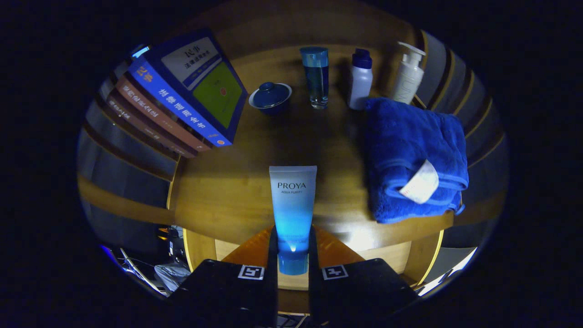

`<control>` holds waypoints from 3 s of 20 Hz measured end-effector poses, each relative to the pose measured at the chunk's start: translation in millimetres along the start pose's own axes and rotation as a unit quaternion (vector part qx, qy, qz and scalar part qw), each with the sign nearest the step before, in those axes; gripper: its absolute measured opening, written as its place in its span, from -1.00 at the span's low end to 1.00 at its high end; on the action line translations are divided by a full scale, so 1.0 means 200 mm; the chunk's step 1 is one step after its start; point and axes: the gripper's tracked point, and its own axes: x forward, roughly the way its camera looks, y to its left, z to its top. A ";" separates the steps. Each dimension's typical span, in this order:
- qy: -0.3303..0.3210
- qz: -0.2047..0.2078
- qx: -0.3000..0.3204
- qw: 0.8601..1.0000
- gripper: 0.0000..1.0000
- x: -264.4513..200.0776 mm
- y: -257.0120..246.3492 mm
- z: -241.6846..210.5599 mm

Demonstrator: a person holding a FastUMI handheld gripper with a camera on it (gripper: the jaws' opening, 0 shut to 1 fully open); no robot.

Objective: Pull open the drawer, take out the items inside it, and place them on the countertop above the cabinet.

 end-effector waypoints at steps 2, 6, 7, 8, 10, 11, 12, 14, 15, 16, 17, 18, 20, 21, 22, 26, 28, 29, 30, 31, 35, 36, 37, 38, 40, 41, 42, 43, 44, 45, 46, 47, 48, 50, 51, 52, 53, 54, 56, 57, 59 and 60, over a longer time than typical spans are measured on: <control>0.007 -0.012 -0.004 1.000 -0.37 0.06 -0.01 0.04; 0.018 -0.022 -0.007 1.000 -0.36 0.15 -0.01 0.08; 0.018 -0.025 -0.011 0.999 -0.33 0.17 -0.01 0.08; 0.016 -0.028 -0.018 0.999 -0.26 0.18 -0.01 0.09; 0.016 -0.032 -0.029 0.999 -0.14 0.18 -0.02 0.09; 0.016 -0.035 -0.028 0.999 -0.04 0.17 -0.01 0.08; 0.016 -0.033 -0.025 0.999 0.17 0.17 0.00 0.08; 0.015 -0.031 -0.028 0.999 0.60 0.15 0.01 0.06; 0.009 -0.028 -0.030 0.999 0.82 0.15 0.02 0.04; -0.001 -0.028 -0.032 0.999 1.00 0.12 0.02 0.06; -0.012 -0.028 -0.035 0.999 1.00 0.13 0.03 0.06; -0.025 -0.026 -0.039 0.999 1.00 0.09 0.04 0.06; -0.059 -0.012 -0.044 0.997 1.00 0.03 0.08 0.06; -0.077 -0.004 -0.047 0.996 1.00 -0.02 0.10 0.05; -0.097 0.002 -0.053 0.994 1.00 -0.08 0.13 0.04; -0.185 0.025 -0.085 0.979 1.00 -0.32 0.22 -0.01; -0.228 0.034 -0.098 0.968 1.00 -0.46 0.27 -0.07; -0.252 0.038 -0.105 0.961 1.00 -0.53 0.29 -0.11; -0.275 0.043 -0.113 0.954 1.00 -0.60 0.32 -0.14; -0.299 0.044 -0.119 0.946 1.00 -0.66 0.33 -0.19; -0.379 0.045 -0.129 0.915 1.00 -0.87 0.33 -0.38; -0.400 0.045 -0.125 0.907 1.00 -0.92 0.31 -0.43; -0.417 0.043 -0.123 0.899 1.00 -0.95 0.29 -0.48; -0.435 0.035 -0.123 0.891 1.00 -0.97 0.25 -0.54; -0.471 0.018 -0.117 0.874 1.00 -1.00 0.19 -0.64; -0.486 0.012 -0.113 0.867 1.00 -1.00 0.16 -0.71; -0.498 0.009 -0.110 0.860 1.00 -0.98 0.14 -0.77; -0.513 0.005 -0.107 0.852 1.00 -0.97 0.13 -0.83; -0.524 0.001 -0.102 0.845 1.00 -0.95 0.11 -0.89; -0.533 -0.003 -0.105 0.840 1.00 -0.91 0.09 -1.00; -0.542 -0.005 -0.104 0.834 1.00 -0.87 0.08 -1.07; -0.546 -0.006 -0.103 0.831 1.00 -0.81 0.07 -1.14; -0.550 -0.011 -0.100 0.829 1.00 -0.75 0.05 -1.21; -0.554 -0.023 -0.095 0.827 1.00 -0.62 0.00 -1.32; -0.556 -0.029 -0.092 0.826 1.00 -0.55 -0.02 -1.36; -0.555 -0.035 -0.086 0.826 1.00 -0.48 -0.06 -1.41; -0.558 -0.041 -0.081 0.825 1.00 -0.42 -0.08 -1.43; -0.556 -0.048 -0.081 0.826 1.00 -0.36 -0.10 -1.44; -0.545 -0.051 -0.076 0.833 1.00 -0.23 -0.14 -1.45; -0.538 -0.048 -0.071 0.839 1.00 -0.17 -0.15 -1.45; -0.527 -0.045 -0.061 0.846 1.00 -0.09 -0.17 -1.43; -0.526 -0.043 -0.059 0.848 1.00 -0.07 -0.17 -1.41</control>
